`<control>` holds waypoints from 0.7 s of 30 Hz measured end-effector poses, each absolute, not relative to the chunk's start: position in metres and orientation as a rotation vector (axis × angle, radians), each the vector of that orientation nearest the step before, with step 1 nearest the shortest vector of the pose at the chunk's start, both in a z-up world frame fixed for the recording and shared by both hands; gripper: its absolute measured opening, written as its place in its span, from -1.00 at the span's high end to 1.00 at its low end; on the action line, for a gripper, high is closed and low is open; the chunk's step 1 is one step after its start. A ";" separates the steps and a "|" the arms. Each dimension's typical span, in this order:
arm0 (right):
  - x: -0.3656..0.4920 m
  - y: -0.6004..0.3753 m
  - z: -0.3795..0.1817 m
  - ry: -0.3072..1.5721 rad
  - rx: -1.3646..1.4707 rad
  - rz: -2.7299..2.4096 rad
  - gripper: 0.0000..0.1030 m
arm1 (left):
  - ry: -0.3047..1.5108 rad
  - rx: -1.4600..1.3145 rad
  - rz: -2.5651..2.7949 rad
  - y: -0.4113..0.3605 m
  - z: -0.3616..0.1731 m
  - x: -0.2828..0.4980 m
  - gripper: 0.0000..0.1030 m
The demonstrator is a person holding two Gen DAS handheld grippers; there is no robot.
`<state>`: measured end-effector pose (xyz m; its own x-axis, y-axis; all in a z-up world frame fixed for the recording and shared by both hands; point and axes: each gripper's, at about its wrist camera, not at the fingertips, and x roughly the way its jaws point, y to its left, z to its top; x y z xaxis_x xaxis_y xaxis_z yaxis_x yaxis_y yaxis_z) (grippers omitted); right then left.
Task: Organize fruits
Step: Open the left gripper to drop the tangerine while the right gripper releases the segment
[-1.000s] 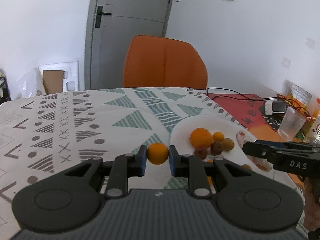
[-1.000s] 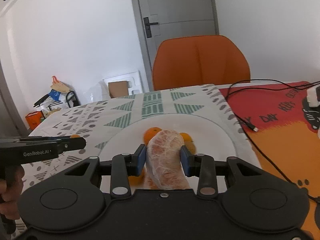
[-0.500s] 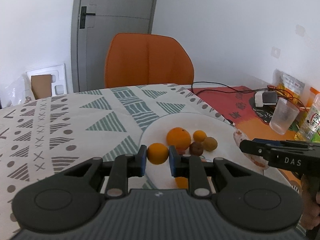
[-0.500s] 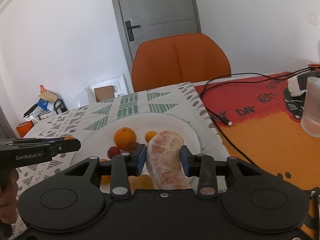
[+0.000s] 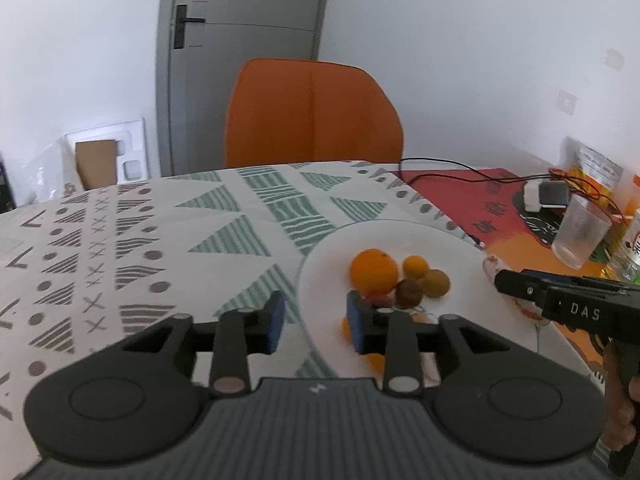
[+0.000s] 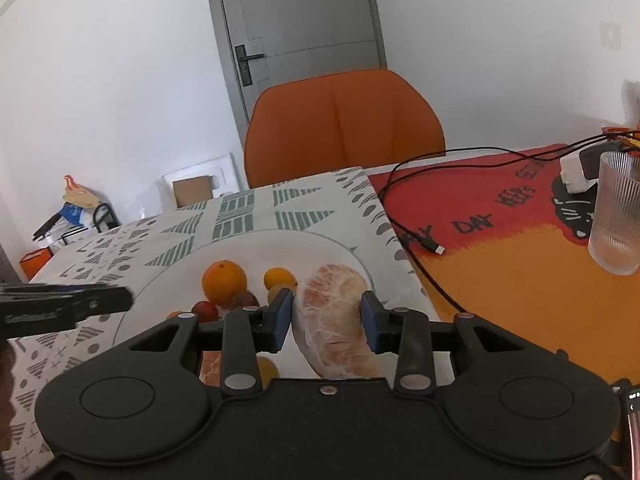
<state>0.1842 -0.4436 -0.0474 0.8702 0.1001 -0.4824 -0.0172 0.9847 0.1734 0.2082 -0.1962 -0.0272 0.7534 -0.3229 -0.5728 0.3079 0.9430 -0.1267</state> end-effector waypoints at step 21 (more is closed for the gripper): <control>0.163 -0.415 -0.034 0.510 0.193 0.139 -0.36 | 0.583 -0.105 -0.219 -0.140 -0.007 0.177 -0.87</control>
<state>0.1629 -0.4155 -0.0340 0.8641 0.1800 -0.4701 -0.0842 0.9724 0.2175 0.1767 -0.1396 -0.0075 0.8127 -0.2340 -0.5337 0.1750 0.9716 -0.1595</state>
